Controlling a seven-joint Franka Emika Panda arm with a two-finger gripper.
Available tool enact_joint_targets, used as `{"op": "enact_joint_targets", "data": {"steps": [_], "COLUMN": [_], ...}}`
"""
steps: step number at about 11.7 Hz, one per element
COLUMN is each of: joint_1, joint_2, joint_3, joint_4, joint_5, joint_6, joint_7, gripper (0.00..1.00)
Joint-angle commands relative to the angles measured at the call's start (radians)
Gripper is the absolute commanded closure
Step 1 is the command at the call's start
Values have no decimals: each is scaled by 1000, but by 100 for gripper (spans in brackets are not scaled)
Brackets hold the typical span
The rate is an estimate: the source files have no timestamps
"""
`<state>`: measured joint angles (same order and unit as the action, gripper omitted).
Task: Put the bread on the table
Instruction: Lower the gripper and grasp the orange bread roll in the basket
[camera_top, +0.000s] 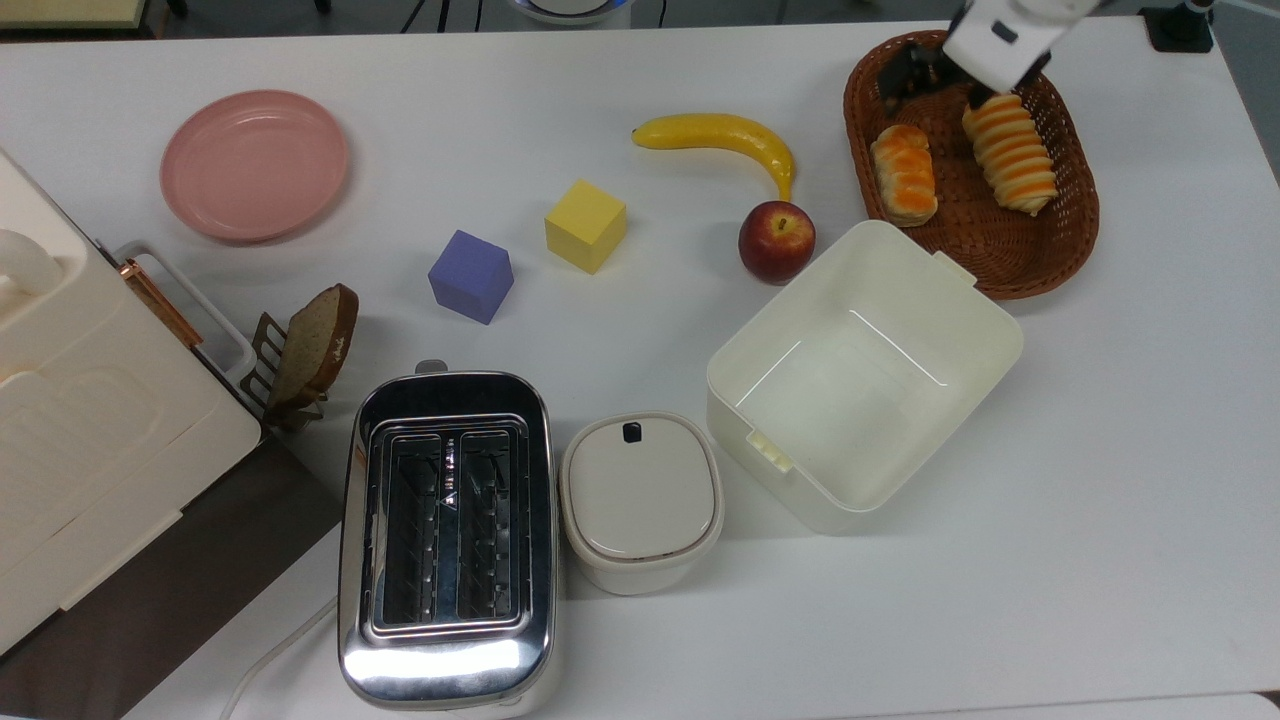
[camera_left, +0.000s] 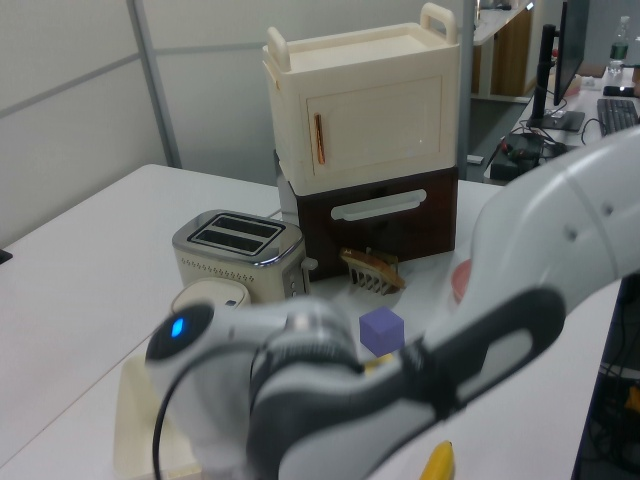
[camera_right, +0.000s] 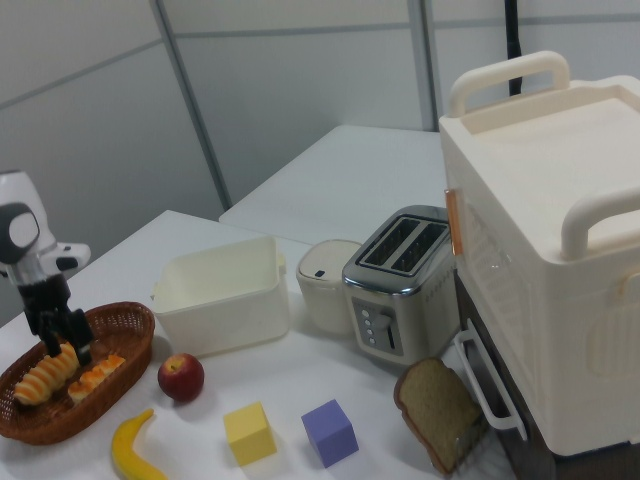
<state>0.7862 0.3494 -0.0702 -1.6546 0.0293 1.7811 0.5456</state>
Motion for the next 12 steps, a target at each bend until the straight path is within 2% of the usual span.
{"op": "enact_joint_targets", "data": {"steps": [1, 2, 3, 5, 7, 9, 10, 11, 12], "joint_1": [34, 36, 38, 42, 39, 33, 33, 33, 33], "joint_2": [62, 66, 66, 75, 111, 117, 115, 114, 106], "joint_3": [-19, -19, -14, -14, -14, -14, -14, -14, -17], "joint_4": [12, 12, 12, 12, 12, 12, 15, 38, 42], "joint_5": [-51, -55, -72, -95, -121, -161, -160, -158, -155], "joint_6": [57, 57, 57, 58, 60, 67, 66, 58, 57], "joint_7": [108, 117, 120, 140, 139, 135, 137, 140, 142], "gripper": [3, 13, 18, 18, 31, 55, 64, 80, 90]}}
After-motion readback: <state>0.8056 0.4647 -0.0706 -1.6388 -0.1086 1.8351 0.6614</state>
